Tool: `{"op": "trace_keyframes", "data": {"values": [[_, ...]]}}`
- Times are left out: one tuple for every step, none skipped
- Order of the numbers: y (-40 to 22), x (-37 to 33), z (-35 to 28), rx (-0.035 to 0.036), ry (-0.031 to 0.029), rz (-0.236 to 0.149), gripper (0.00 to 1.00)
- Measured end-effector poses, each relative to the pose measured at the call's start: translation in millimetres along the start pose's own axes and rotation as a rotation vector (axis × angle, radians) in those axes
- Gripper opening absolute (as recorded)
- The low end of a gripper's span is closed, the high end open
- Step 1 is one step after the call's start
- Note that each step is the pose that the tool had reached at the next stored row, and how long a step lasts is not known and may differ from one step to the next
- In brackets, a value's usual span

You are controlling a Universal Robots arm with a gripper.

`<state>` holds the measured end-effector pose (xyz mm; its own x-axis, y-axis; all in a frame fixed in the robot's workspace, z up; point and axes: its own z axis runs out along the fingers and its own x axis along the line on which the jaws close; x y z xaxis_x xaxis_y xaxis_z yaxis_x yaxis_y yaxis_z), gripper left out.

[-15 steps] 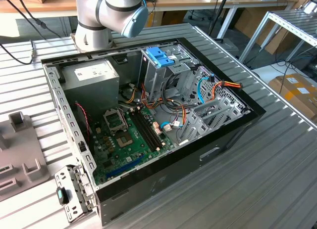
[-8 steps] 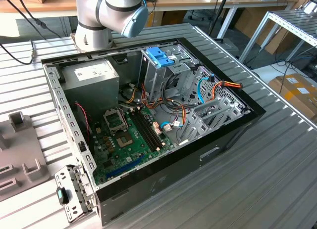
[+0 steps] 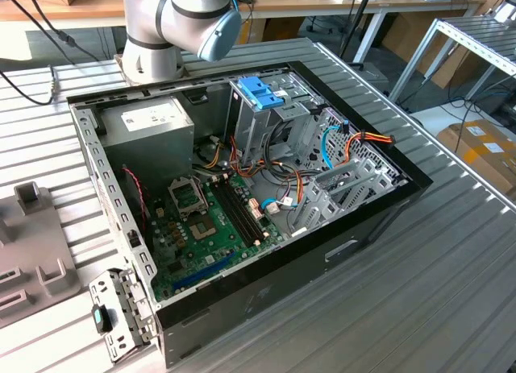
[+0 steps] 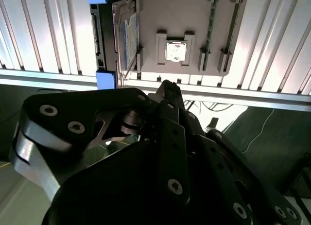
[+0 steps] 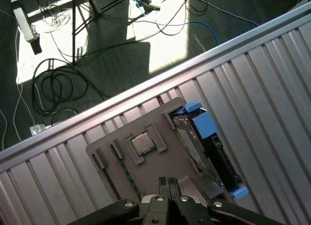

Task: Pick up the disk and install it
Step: 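Pick up the disk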

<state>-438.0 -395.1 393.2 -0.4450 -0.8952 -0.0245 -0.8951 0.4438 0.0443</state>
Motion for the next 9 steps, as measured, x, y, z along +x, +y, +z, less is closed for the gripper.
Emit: {"op": "trace_keyframes", "data": {"values": [[0.0,0.0,0.0,-0.0001,0.0001,-0.002,0.11],[0.0,0.0,0.0,-0.0001,0.0002,-0.005,0.11],[0.0,0.0,0.0,-0.0002,0.0004,-0.008,0.11],[0.0,0.0,0.0,-0.0003,0.0005,-0.011,0.11],[0.0,0.0,0.0,-0.0003,0.0006,-0.013,0.11],[0.0,0.0,0.0,-0.0004,0.0007,-0.017,0.11],[0.0,0.0,0.0,-0.0005,0.0010,-0.022,0.11],[0.0,0.0,0.0,-0.0006,0.0012,-0.027,0.11],[0.0,0.0,0.0,-0.0008,0.0014,-0.031,0.11]]}}
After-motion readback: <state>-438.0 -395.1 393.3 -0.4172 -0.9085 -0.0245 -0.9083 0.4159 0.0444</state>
